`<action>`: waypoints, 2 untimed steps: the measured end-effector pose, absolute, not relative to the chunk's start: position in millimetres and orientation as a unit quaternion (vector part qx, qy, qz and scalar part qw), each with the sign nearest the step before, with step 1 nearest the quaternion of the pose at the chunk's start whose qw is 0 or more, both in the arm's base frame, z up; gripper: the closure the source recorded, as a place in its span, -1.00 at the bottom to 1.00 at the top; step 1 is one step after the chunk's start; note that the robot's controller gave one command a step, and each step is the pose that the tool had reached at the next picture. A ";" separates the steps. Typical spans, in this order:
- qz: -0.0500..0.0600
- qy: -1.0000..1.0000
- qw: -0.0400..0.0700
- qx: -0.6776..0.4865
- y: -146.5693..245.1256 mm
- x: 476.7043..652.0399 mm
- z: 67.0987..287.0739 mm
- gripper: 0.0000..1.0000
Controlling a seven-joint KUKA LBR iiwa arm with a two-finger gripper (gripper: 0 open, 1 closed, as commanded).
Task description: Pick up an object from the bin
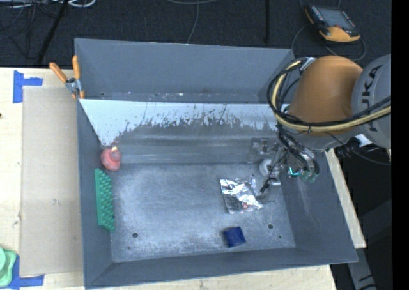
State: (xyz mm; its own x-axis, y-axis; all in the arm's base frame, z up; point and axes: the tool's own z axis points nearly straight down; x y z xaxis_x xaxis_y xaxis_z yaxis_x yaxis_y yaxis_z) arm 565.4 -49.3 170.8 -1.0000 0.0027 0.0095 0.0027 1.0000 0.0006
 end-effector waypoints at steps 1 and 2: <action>-0.002 -0.966 0.003 0.259 -53.6 545.5 67.5 -1.00; -0.001 -0.966 0.001 0.259 -53.7 546.9 69.4 1.00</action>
Offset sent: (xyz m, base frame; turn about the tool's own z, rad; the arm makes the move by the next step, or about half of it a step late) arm -0.0183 -0.0055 -0.1008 -0.5257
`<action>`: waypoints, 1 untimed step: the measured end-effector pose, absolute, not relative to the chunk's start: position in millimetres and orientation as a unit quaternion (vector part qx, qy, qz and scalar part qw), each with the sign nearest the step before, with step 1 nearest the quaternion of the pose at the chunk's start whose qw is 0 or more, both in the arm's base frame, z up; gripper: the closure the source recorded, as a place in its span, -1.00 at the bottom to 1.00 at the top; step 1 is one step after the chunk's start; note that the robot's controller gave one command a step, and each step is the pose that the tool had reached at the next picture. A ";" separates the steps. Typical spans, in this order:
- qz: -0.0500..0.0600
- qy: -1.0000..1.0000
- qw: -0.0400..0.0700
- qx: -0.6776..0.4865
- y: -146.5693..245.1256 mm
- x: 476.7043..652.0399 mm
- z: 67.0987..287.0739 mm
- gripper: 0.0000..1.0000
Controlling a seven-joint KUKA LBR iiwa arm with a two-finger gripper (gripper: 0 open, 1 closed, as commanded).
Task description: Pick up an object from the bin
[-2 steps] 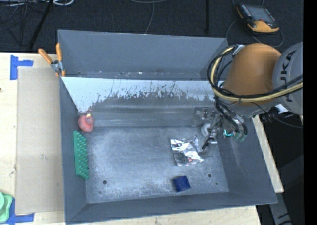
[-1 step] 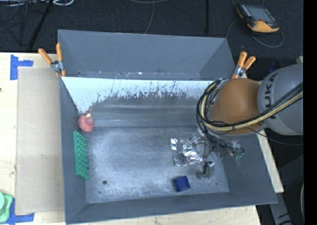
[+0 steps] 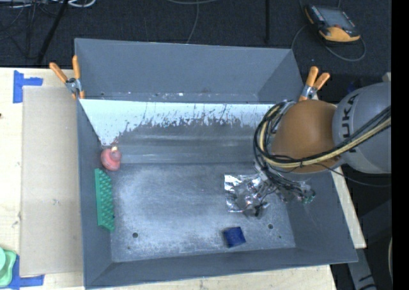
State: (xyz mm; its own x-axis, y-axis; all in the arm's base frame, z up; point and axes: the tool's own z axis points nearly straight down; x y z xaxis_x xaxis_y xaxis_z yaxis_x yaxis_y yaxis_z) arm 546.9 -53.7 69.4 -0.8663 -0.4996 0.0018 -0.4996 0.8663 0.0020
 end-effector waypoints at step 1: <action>0.001 -0.966 -0.003 0.258 -43.6 520.0 210.2 1.00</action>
Offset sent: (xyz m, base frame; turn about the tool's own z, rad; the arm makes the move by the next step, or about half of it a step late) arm -0.0282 0.0086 0.1368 0.0037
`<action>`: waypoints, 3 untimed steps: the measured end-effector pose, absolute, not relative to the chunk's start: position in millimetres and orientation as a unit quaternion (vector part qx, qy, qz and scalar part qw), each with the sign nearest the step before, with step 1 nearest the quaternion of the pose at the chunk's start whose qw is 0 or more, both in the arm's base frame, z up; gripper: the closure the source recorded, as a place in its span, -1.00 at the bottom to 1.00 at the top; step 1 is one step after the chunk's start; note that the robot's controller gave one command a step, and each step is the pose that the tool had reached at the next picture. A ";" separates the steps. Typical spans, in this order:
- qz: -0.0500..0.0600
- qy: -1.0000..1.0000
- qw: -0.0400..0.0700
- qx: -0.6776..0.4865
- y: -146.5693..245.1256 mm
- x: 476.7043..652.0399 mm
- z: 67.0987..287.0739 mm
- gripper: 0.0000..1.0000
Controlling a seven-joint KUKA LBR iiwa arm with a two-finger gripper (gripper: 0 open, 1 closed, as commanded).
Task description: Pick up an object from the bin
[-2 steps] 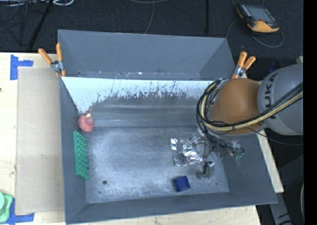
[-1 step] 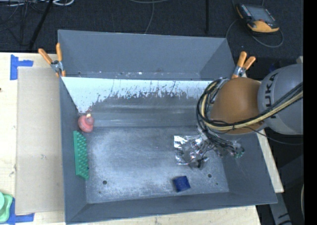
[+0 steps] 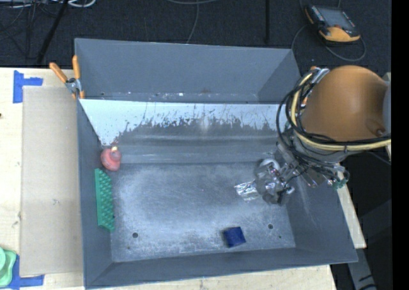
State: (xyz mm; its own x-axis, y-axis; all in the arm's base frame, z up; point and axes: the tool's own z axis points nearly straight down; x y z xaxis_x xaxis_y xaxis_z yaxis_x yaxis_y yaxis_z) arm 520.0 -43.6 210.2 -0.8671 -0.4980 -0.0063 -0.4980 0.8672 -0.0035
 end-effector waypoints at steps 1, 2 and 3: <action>0.001 0.990 -0.002 -0.140 20.4 512.8 172.8 1.00; -0.001 0.978 0.006 -0.207 23.4 557.5 342.8 1.00; 0.000 0.979 0.001 -0.205 22.4 555.8 338.0 1.00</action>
Offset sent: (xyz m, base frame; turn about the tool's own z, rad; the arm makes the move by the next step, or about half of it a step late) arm -0.0069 0.0617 -0.0360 0.2442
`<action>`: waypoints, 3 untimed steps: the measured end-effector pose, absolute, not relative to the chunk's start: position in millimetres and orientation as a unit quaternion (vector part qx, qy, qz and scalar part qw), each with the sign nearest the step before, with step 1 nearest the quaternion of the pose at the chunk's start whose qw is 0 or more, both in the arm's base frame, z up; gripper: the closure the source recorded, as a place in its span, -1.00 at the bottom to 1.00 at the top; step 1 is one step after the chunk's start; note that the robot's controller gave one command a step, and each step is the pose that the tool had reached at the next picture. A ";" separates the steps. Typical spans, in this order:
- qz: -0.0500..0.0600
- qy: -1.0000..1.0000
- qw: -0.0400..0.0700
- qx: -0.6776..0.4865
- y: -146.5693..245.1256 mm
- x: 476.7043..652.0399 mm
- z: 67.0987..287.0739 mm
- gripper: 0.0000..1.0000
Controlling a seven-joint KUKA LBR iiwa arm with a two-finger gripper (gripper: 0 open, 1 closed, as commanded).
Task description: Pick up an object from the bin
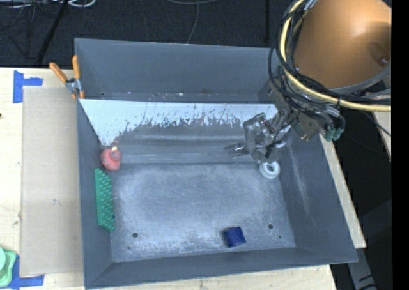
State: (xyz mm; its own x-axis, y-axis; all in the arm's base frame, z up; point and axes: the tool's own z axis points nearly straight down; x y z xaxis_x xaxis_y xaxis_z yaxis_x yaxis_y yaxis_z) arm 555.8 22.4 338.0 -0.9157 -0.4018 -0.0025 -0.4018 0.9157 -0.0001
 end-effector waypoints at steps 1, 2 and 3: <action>0.000 0.979 0.001 -0.205 22.2 555.8 337.9 1.00; 0.000 0.979 0.001 -0.204 22.3 555.8 337.9 1.00; 0.000 0.979 0.001 -0.204 22.3 555.8 337.9 1.00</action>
Offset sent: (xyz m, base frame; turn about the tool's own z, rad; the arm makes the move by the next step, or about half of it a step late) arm 0.0000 0.0000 0.0000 0.0000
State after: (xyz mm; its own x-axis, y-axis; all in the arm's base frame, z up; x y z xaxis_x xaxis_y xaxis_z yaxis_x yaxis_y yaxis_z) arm 555.8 22.3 337.9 -0.9168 -0.3993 -0.0022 -0.3993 0.9168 0.0002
